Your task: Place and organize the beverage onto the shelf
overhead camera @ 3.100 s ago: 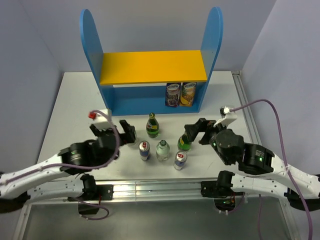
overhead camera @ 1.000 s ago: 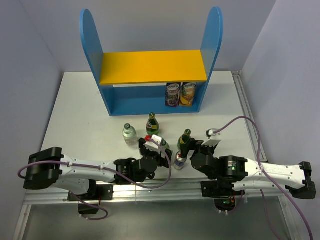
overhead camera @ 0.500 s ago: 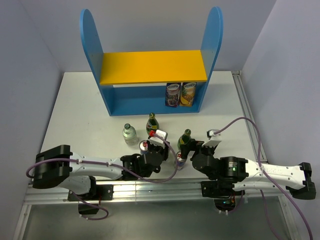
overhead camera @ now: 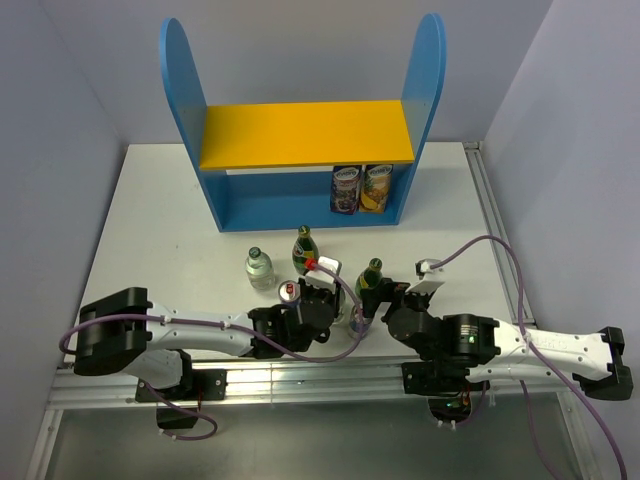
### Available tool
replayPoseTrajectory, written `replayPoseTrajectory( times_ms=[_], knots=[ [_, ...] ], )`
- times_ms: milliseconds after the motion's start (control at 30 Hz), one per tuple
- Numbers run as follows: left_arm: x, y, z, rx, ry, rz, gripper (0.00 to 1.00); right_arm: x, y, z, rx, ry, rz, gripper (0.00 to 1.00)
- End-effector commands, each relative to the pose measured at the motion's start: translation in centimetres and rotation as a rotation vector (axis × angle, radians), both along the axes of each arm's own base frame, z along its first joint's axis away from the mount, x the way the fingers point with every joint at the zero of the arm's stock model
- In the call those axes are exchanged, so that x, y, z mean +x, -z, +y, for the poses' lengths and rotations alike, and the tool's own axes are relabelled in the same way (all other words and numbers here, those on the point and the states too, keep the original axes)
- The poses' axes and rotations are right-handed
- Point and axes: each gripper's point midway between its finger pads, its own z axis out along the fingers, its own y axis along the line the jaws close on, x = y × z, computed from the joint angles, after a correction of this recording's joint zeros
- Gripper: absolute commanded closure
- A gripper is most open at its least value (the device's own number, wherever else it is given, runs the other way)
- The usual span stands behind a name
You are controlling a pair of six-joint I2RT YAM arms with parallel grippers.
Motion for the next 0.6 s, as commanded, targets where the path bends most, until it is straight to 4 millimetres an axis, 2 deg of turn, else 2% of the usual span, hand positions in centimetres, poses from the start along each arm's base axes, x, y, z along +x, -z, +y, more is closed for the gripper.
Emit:
replayPoseTrajectory(
  times_ms=[0,200,500,567],
  knots=[
    [0.3,-2.6,-0.1,-0.049,-0.026,-0.01,1.0,0.3,-0.7,0.2,0.042,0.016,-0.022,0.0],
    [0.5,-4.6,0.3,-0.037,-0.041,-0.027,1.0,0.3,-0.8,0.1,0.05,0.015,-0.026,0.0],
    [0.8,-7.6,2.0,-0.041,-0.075,-0.061,1.0,0.3,-0.8,0.1,0.052,0.015,-0.028,0.0],
    [0.9,-8.7,2.3,-0.055,-0.079,-0.073,1.0,0.3,-0.8,0.1,0.052,0.015,-0.028,0.0]
  ],
)
